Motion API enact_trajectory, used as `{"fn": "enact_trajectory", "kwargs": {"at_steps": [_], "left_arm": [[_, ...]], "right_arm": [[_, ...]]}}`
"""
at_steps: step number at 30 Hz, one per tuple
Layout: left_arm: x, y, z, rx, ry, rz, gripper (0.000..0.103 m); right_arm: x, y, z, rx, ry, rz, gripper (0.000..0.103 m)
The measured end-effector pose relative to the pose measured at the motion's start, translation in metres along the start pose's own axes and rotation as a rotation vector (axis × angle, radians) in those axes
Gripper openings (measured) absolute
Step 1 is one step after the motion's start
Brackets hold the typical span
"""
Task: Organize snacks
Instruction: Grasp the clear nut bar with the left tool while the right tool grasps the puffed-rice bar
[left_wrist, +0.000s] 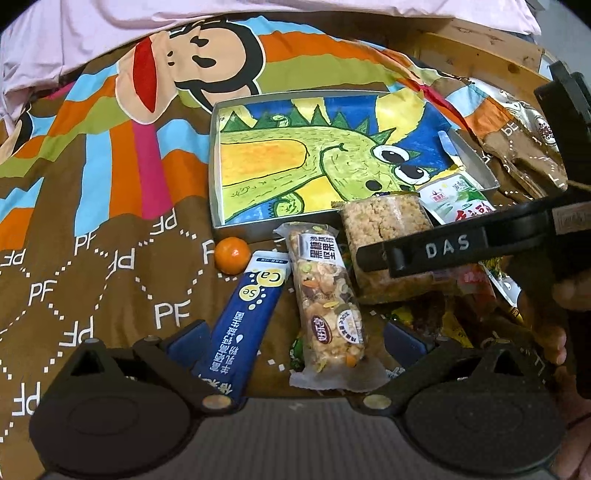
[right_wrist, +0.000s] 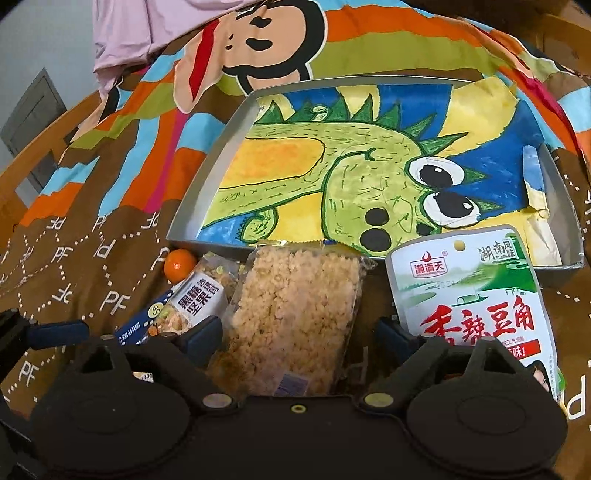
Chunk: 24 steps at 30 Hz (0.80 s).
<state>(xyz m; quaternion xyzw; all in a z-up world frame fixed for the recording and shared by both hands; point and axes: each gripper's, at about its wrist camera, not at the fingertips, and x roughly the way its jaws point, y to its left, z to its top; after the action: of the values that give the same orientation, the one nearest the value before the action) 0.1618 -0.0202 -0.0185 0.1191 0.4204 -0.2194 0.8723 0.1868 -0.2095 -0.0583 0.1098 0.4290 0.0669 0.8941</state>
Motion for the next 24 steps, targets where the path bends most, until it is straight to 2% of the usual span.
{"fn": "enact_trajectory", "kwargs": {"at_steps": [3,7,10,20,21,24], "left_arm": [[0.002,0.0,-0.001,-0.003,0.008,-0.013,0.102],[0.003,0.0,-0.001,-0.005,0.01,-0.015,0.102],[0.0,0.001,-0.001,-0.013,-0.006,-0.016,0.102],[-0.006,0.007,-0.003,-0.022,-0.042,-0.045,0.099],[-0.005,0.006,-0.003,-0.017,-0.045,-0.044,0.098],[-0.001,0.006,-0.002,-0.01,-0.045,-0.045,0.095]], "right_arm": [[0.001,0.001,-0.002,-0.007,0.002,-0.003,0.084],[-0.001,0.001,-0.003,-0.012,0.008,0.003,0.066],[-0.005,0.004,-0.005,-0.028,-0.001,-0.001,0.059],[-0.022,-0.003,-0.016,-0.022,0.0,-0.005,0.049],[-0.025,-0.003,-0.017,-0.024,-0.003,-0.007,0.045],[-0.031,-0.003,-0.019,-0.034,-0.016,-0.012,0.044]]}}
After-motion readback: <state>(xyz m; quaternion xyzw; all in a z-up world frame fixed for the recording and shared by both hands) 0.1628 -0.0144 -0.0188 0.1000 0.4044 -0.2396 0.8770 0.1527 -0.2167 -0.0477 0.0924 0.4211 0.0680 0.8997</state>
